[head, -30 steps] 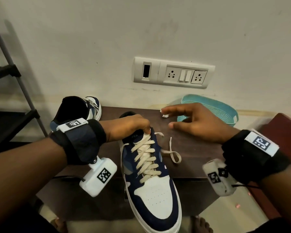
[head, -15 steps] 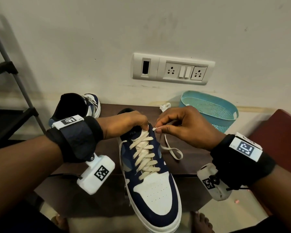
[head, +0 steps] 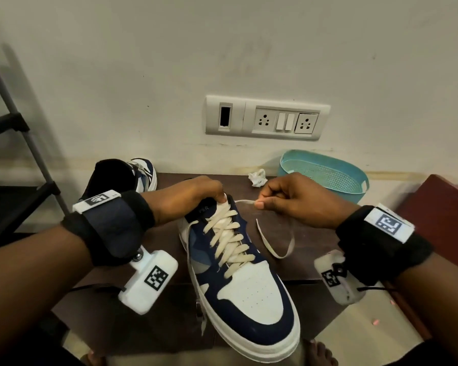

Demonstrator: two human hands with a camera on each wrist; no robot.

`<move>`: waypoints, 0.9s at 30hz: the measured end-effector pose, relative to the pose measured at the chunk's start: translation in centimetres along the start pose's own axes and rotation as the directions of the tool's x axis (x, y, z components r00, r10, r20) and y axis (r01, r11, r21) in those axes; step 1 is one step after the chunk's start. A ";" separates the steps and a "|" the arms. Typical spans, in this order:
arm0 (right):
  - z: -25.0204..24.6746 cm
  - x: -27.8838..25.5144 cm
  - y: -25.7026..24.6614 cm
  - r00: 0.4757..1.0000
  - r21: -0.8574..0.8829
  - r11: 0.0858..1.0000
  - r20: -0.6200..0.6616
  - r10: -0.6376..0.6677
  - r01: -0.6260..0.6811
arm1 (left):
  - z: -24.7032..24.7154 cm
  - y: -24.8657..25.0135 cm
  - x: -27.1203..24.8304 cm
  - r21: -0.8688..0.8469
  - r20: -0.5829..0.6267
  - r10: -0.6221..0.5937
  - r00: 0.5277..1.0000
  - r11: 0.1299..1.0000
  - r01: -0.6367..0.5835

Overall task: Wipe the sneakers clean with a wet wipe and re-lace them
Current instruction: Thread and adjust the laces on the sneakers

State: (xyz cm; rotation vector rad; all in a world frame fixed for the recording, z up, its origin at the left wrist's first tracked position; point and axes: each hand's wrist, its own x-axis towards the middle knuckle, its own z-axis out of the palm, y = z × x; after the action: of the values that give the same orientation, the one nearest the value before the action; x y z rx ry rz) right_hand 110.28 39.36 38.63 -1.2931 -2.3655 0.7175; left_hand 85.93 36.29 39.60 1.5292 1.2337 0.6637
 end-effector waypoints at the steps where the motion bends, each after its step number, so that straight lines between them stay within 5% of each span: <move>1: -0.7 -0.4 0.4 0.999 0.045 0.999 0.026 0.024 -0.025 | -0.4 -0.1 -0.1 -0.023 -0.026 -0.005 1.000 1.000 0.004; 6: -4.1 -2.3 3.4 0.981 0.151 0.977 -0.099 0.164 -0.148 | -2.0 0.2 -0.6 -0.281 -0.026 -0.067 0.997 0.958 0.057; 10: -4.6 -2.9 5.4 0.930 0.255 0.926 -0.172 0.325 -0.277 | -2.3 0.6 -0.4 -0.517 -0.133 -0.093 0.987 0.856 0.011; 15: -4.9 -3.2 5.8 0.904 0.250 0.921 -0.236 0.357 -0.298 | -2.6 1.5 -0.5 -0.719 -0.068 -0.119 0.991 0.694 0.034; 21: -4.6 -2.9 4.4 0.874 0.320 0.903 -0.299 0.384 -0.287 | -0.9 2.4 -0.8 -0.932 0.017 -0.107 0.994 0.357 0.055; 27: -1.5 -1.8 0.1 0.935 0.441 0.874 -0.176 0.307 -0.203 | 1.0 2.1 0.5 -0.996 -0.067 -0.216 0.974 0.065 -0.054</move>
State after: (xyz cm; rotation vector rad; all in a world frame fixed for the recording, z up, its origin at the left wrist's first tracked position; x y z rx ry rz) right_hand 112.08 38.21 39.64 -1.4172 -1.7398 1.0156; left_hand 87.70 36.47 41.15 0.1219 0.5826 1.2661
